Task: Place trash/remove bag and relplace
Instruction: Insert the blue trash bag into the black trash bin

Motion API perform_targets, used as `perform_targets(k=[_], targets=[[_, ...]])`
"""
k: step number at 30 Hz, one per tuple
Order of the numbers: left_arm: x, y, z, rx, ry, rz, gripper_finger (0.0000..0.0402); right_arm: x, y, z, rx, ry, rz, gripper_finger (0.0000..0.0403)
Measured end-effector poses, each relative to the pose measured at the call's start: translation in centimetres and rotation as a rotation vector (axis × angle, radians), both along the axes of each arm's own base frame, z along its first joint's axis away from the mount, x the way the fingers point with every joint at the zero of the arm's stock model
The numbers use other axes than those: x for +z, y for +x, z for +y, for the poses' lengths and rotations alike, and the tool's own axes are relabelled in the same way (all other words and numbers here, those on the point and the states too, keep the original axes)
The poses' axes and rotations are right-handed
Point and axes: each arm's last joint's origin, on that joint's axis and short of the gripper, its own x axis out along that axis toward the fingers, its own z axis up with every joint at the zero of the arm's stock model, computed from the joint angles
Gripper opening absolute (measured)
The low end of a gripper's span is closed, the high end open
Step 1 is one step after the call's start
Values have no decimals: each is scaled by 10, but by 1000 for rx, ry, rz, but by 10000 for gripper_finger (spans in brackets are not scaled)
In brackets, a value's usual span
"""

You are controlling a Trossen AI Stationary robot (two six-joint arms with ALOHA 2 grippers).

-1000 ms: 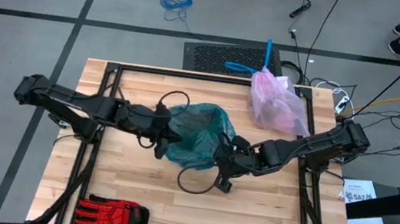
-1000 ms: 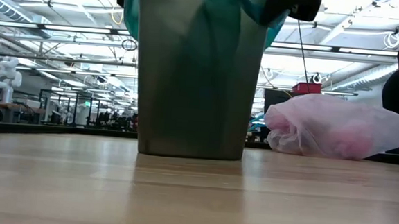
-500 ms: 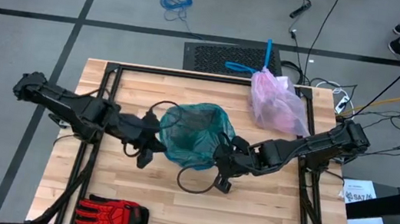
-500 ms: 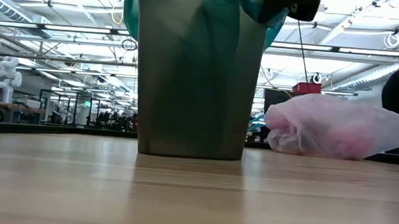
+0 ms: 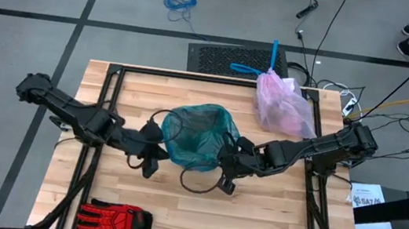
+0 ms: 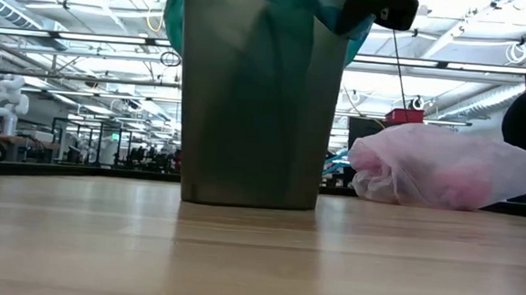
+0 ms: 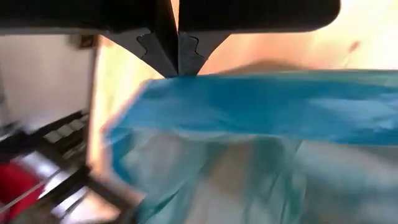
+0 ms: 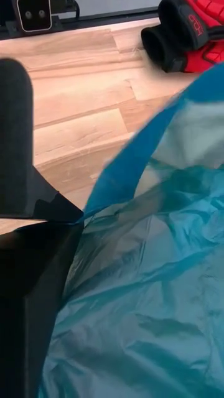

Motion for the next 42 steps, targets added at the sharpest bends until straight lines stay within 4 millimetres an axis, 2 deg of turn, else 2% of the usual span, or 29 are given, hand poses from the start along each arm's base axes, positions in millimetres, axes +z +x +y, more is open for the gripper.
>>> perform_targets(k=[4, 6, 13, 16, 20, 22, 27, 31, 36, 42], targets=[[34, -9, 2, 17, 5, -170, 0, 0, 0, 0, 1, 0, 1, 0], [38, -11, 3, 16, 30, -185, 0, 0, 0, 0, 2, 1, 1, 0], [32, -8, 4, 26, 75, -138, 0, 0, 0, 0, 2, 1, 1, 0], [23, -4, 10, 55, 109, -65, 0, 0, 0, 0, 2, 1, 0, 0], [26, 5, 22, 72, 149, -116, 0, 0, 0, 0, 2, 3, -4, 0], [31, 8, 28, 49, 148, -147, 0, 0, 0, 0, 1, 4, -5, 0], [22, 14, 38, -92, 52, -66, 0, 0, 0, 1, 4, 18, -2, 0], [18, 14, 34, -174, -17, -32, 0, 0, 0, 1, 3, 26, 0, 0], [16, 9, 23, -189, -78, 13, 0, 0, 0, 1, -3, 32, 0, 0], [7, 1, 12, -153, -3, 108, 0, 0, 0, 1, -2, 32, 0, 0]])
